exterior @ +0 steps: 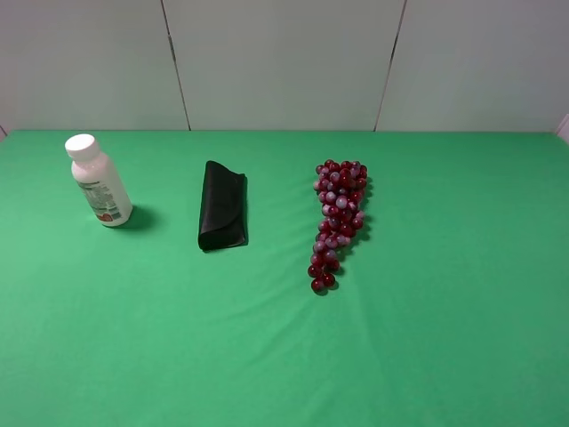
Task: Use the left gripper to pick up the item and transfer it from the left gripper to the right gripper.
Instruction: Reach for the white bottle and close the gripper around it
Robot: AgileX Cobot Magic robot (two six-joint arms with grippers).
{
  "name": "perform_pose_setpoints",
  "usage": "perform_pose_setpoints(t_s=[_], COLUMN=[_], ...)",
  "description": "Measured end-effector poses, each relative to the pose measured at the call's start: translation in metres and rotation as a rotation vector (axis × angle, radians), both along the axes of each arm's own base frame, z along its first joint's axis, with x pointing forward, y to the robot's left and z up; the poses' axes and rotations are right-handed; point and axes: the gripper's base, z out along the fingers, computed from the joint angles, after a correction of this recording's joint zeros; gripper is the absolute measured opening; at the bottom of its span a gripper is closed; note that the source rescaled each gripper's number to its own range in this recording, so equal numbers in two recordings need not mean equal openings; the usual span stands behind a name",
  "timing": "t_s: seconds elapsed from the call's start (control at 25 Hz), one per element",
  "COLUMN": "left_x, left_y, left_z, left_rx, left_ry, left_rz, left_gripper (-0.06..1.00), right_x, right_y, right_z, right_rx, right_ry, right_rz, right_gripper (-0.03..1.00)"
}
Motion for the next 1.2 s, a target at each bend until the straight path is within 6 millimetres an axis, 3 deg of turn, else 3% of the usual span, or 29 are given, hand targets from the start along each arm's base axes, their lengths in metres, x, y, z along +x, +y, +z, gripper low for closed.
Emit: perform_pose_setpoints(t_s=[1.2], left_x=[0.0000], left_y=[-0.0010], left_z=[0.0001], left_rx=[-0.007], left_ry=[-0.001], left_rz=[-0.009], left_gripper=[1.00], right_x=[0.0000], right_y=[0.0000], right_z=[0.0000], right_rx=[0.000], right_ry=[0.000], right_rz=[0.000], right_gripper=[1.00])
